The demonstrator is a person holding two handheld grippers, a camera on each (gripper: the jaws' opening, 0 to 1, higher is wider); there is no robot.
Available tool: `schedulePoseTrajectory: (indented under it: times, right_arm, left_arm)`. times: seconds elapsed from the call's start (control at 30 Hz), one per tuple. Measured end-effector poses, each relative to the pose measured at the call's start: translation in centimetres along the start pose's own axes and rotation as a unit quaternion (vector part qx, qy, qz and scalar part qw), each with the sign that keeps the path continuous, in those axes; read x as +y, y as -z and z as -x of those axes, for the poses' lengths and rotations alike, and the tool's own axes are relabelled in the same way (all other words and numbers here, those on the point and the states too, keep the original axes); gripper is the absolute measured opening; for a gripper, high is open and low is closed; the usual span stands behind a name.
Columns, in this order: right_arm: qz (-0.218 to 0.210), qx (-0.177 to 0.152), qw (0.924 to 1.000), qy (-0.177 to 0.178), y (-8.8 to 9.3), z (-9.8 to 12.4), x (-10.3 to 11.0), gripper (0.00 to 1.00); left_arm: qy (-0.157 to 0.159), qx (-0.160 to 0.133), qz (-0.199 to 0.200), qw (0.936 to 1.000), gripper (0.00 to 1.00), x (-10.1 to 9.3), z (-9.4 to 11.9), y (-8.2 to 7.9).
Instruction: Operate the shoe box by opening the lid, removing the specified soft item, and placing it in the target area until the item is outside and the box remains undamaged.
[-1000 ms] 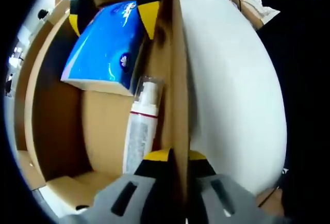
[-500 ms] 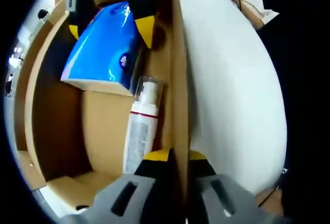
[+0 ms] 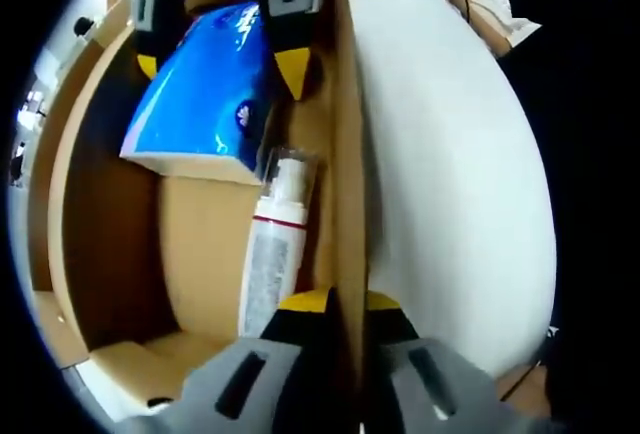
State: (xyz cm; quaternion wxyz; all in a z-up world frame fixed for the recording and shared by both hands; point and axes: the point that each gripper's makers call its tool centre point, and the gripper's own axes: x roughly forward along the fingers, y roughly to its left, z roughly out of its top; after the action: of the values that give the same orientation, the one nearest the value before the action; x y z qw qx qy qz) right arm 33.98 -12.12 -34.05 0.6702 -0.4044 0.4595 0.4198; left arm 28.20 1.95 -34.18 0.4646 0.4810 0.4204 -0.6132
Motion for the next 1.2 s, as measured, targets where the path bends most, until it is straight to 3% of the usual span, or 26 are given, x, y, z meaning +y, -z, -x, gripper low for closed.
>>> schedulePoseTrajectory:
  times: [0.6, 0.7, 1.1, 1.2]
  right_arm:
    - [-0.001, -0.008, 1.0000, 0.002, 0.0, 0.4, -0.1, 0.76]
    - [-0.002, -0.013, 0.9999, 0.002, 0.9, 0.3, -2.6, 0.76]
    - [0.018, -0.047, 0.9986, 0.016, -1.5, 2.5, -1.2, 0.72]
    - [0.038, -0.031, 0.9987, 0.014, -1.3, 2.7, -0.5, 0.71]
  left_arm:
    - [0.002, -0.003, -0.001, 1.0000, 0.04, -0.1, 0.0, 0.0]
    - [0.003, -0.003, 0.000, 1.0000, 0.04, -0.1, 0.0, 0.0]
    - [0.004, -0.004, -0.002, 1.0000, 0.04, -0.2, 0.0, 0.1]
    - [0.003, -0.004, -0.002, 1.0000, 0.04, -0.2, 0.0, 0.1]
